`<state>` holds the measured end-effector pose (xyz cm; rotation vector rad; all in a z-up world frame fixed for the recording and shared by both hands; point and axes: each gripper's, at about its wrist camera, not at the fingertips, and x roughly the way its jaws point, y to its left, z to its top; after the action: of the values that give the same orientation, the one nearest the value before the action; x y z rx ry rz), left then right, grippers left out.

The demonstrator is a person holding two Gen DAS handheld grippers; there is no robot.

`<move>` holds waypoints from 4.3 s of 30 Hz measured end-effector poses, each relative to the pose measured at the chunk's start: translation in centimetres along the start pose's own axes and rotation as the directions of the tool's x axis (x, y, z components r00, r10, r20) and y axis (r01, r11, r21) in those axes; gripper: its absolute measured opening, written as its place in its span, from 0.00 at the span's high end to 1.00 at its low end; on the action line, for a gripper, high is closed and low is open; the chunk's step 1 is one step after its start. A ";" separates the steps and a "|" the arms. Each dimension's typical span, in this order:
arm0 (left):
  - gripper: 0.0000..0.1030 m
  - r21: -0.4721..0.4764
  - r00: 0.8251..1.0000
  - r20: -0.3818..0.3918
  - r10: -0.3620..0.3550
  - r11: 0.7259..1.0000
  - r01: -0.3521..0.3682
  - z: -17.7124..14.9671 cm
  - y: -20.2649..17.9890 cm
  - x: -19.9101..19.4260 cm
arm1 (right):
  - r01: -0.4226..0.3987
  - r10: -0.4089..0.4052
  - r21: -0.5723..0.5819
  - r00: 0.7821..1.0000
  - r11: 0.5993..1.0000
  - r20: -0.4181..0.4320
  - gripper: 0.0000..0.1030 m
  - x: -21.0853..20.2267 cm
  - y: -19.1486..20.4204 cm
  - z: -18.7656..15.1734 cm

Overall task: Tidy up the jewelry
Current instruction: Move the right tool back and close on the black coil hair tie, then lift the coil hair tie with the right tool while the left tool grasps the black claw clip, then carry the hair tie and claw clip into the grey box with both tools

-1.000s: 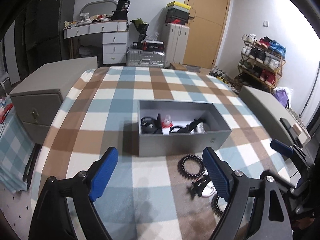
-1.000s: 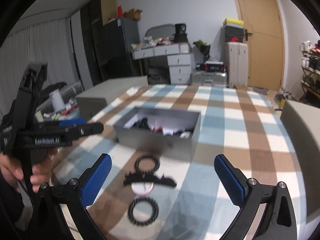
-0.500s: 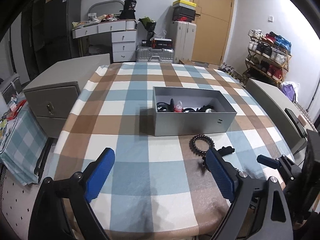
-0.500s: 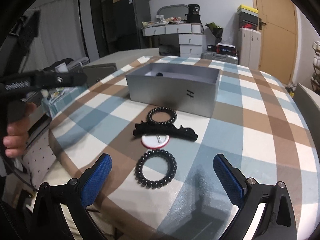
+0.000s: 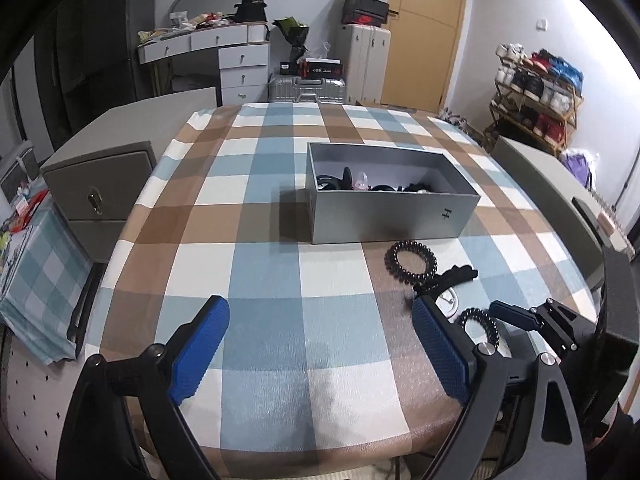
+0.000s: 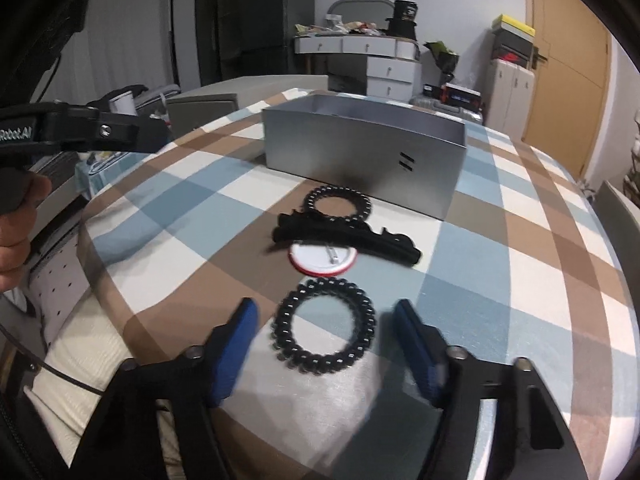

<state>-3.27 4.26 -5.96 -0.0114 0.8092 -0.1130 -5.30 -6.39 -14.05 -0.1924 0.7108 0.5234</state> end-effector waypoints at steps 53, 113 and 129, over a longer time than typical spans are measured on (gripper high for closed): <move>0.89 0.351 0.957 -0.258 -0.133 0.910 0.221 2.3 -10.7 8.4 | -0.001 -0.059 0.279 0.977 0.960 0.206 0.65 -5.7 -8.9 -2.0; 0.92 0.175 0.973 0.041 -0.227 0.960 0.217 10.0 -3.9 3.4 | -0.153 0.112 0.114 0.946 0.982 0.304 0.64 -1.6 -5.6 11.1; 0.92 0.173 0.961 0.082 -0.265 0.953 0.248 12.8 -3.6 5.4 | -0.141 0.098 0.113 0.943 0.984 0.319 0.64 0.6 -7.8 14.3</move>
<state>9.31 -0.33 -0.83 0.0299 0.6886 -0.4212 7.33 -7.97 -3.82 0.0608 0.4469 0.6044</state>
